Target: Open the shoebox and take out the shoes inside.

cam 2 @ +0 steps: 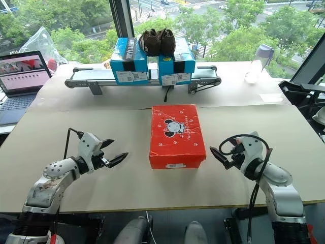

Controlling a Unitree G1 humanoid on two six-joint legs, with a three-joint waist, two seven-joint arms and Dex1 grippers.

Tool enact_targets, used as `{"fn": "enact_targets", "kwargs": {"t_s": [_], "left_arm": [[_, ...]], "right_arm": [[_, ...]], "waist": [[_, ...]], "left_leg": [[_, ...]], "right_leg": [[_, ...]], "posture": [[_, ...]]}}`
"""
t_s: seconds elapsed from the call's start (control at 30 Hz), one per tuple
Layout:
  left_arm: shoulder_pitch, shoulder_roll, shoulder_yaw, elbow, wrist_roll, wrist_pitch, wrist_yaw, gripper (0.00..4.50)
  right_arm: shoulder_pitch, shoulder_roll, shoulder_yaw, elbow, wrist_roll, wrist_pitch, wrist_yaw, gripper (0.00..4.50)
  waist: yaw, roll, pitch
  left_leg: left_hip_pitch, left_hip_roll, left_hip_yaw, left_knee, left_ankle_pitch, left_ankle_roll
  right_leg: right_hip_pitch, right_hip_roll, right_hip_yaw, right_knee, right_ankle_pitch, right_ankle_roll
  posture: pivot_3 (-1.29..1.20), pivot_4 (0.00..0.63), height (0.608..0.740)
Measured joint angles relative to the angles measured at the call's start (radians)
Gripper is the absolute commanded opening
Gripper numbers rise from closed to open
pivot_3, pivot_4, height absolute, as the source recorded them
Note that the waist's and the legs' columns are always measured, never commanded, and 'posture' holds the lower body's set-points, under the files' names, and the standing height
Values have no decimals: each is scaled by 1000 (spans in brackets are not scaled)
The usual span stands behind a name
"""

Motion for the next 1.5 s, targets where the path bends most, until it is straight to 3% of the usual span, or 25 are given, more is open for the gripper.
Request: {"fn": "enact_targets", "kwargs": {"t_s": [0.23, 0.43, 0.63, 0.87, 0.9, 1.03, 1.2, 1.3, 1.5], "left_arm": [[-96, 20, 84, 25, -85, 39, -20, 4500], [-250, 283, 86, -53, -197, 242, -199, 4500], [-491, 428, 117, -81, -335, 425, -299, 4500], [-611, 594, 86, -110, -432, 507, -496, 4500], [-628, 596, 79, -107, -439, 511, -515, 4500], [-677, 593, 78, -79, -459, 515, -528, 4500], [-605, 567, 77, -81, -458, 511, -510, 4500], [-587, 544, 78, -83, -460, 510, -486, 4500], [-601, 539, 120, -80, -499, 514, -469, 4500]], "right_arm": [[-57, -55, -28, 40, -3, -3, 4, 4479], [-92, -170, -26, 113, -39, -35, 81, 4479], [-110, -200, 4, 163, -66, -70, 139, 4479], [-114, -202, 32, 198, -68, -76, 201, 4479], [-114, -201, 34, 200, -66, -76, 209, 3953], [-115, -197, 49, 199, -64, -76, 236, 2732], [-132, -185, 62, 212, -64, -84, 257, 922], [-162, -171, 97, 249, -65, -97, 284, 68], [-243, -125, 206, 296, -74, -114, 355, 68]], "waist": [[0, -1, 1], [-1, -3, 2], [-4, -4, 3], [-16, -5, 6], [-14, -5, 7], [-9, -6, 7], [-11, -6, 7], [-9, -7, 9], [-11, -7, 9]], "left_leg": [[0, 0, 0, 1, 0, 0], [0, 0, 1, -1, 0, 0], [0, 0, 2, -1, 0, 0], [1, 1, 3, -1, 0, 0], [1, 2, 3, -1, 0, 0], [1, 2, 3, 0, 0, 0], [1, 2, 4, -1, 0, 0], [1, 3, 3, 0, 0, 0], [1, 3, 3, 0, 0, 0]], "right_leg": [[0, 0, 0, 0, 0, 0], [0, 1, 0, -1, 0, 0], [0, 1, 1, -1, 0, 1], [-1, 2, 3, 0, 0, 1], [-1, 2, 3, 0, 0, 1], [0, 2, 3, 0, 0, 1], [-1, 3, 4, 0, 0, 0], [0, 3, 3, 1, 0, 0], [-1, 3, 3, 0, 0, 0]], "posture": [[0, 150, 740], [0, 150, 740], [0, 150, 740], [0, 150, 740], [0, 150, 740], [0, 150, 740], [0, 150, 740], [0, 150, 740], [0, 150, 740]]}}
